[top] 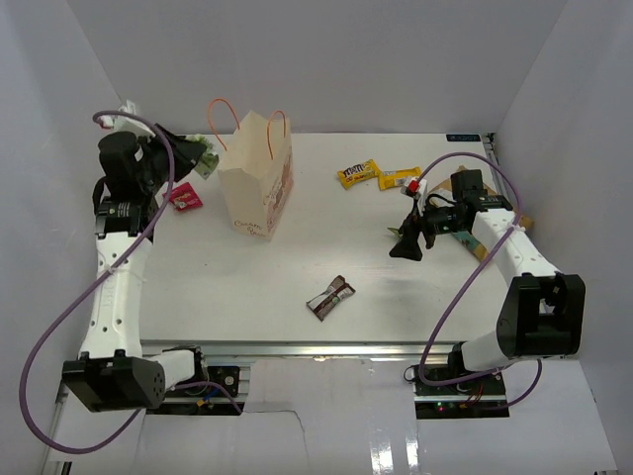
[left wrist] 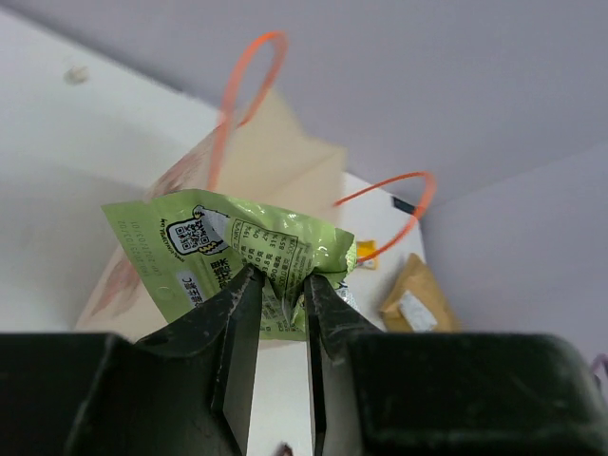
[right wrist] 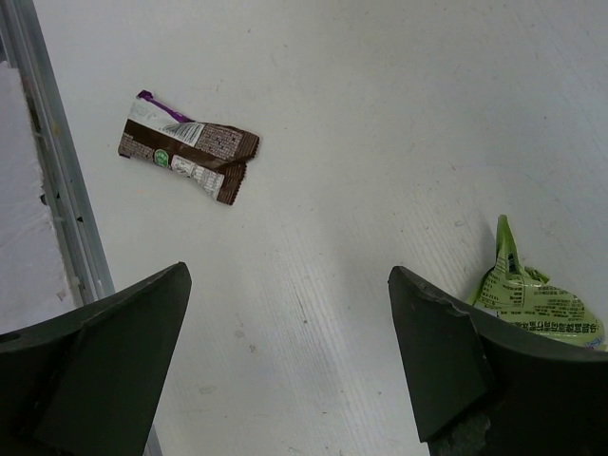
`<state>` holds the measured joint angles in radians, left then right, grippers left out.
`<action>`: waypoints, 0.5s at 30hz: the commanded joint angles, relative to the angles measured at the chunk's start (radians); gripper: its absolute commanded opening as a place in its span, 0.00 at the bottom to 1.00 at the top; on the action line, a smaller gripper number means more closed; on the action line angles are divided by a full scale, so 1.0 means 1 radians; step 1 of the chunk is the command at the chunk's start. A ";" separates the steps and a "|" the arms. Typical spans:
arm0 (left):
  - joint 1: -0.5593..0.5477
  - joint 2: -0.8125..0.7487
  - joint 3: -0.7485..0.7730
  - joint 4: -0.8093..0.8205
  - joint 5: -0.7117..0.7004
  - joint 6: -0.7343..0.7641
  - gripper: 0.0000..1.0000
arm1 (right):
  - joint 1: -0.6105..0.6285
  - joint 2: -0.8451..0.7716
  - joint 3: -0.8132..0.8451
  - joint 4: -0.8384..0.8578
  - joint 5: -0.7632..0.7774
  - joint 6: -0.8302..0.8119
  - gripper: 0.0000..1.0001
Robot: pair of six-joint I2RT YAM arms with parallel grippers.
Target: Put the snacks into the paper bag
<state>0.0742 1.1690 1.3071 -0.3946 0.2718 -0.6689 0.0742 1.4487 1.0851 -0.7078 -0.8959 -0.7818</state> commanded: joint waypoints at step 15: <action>-0.232 0.350 0.336 0.054 -0.112 0.146 0.03 | -0.001 -0.022 0.047 -0.035 -0.023 -0.034 0.91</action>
<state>-0.1566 1.5463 1.6318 -0.3416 0.2245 -0.5640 0.0742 1.4483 1.0966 -0.7120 -0.8993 -0.7952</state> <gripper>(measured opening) 0.326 0.906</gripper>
